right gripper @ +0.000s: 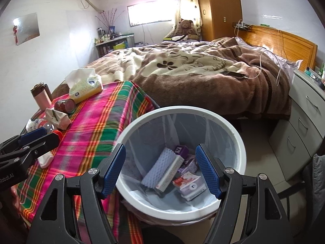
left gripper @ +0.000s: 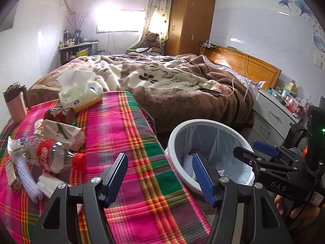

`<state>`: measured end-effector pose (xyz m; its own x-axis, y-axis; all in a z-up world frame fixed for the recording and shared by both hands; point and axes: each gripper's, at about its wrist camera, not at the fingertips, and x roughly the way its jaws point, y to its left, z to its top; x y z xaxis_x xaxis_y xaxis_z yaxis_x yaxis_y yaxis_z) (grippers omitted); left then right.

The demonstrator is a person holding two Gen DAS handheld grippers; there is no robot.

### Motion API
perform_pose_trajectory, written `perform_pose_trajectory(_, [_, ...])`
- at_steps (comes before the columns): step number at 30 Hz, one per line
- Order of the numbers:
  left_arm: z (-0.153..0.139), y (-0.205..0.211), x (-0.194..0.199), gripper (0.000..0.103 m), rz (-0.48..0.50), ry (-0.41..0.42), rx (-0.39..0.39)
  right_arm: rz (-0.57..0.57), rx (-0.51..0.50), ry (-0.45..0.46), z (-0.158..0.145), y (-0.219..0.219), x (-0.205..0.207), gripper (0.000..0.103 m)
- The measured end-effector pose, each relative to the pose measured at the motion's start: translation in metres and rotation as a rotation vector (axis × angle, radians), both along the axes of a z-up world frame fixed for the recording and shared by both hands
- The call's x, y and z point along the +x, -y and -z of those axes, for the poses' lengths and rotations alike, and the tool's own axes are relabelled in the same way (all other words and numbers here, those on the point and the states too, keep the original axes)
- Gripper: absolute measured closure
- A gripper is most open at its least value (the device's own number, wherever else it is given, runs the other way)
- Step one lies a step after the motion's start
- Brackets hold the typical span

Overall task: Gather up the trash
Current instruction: 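Move both tools back over the remaining trash on the bed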

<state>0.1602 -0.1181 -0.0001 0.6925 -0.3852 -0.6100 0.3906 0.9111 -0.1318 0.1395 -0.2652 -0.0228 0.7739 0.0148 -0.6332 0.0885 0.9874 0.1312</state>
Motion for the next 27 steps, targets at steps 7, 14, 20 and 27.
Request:
perform_pose_trajectory(7, [-0.009, -0.038, -0.008, 0.038, -0.075, 0.031, 0.01, -0.043, 0.015, 0.034, -0.004, -0.023, -0.001, 0.03])
perform_pose_trajectory(14, [-0.007, -0.086, -0.008, 0.038, -0.18, 0.034, 0.013, -0.097, 0.025, 0.055, -0.007, -0.051, 0.006, 0.03])
perform_pose_trajectory(20, [-0.002, -0.13, -0.007, 0.038, -0.268, 0.024, 0.005, -0.155, 0.012, 0.062, -0.009, -0.078, 0.015, 0.03])
perform_pose_trajectory(27, [0.008, -0.178, -0.001, 0.038, -0.372, -0.004, 0.001, -0.236, 0.017, 0.045, -0.007, -0.107, 0.029, 0.03])
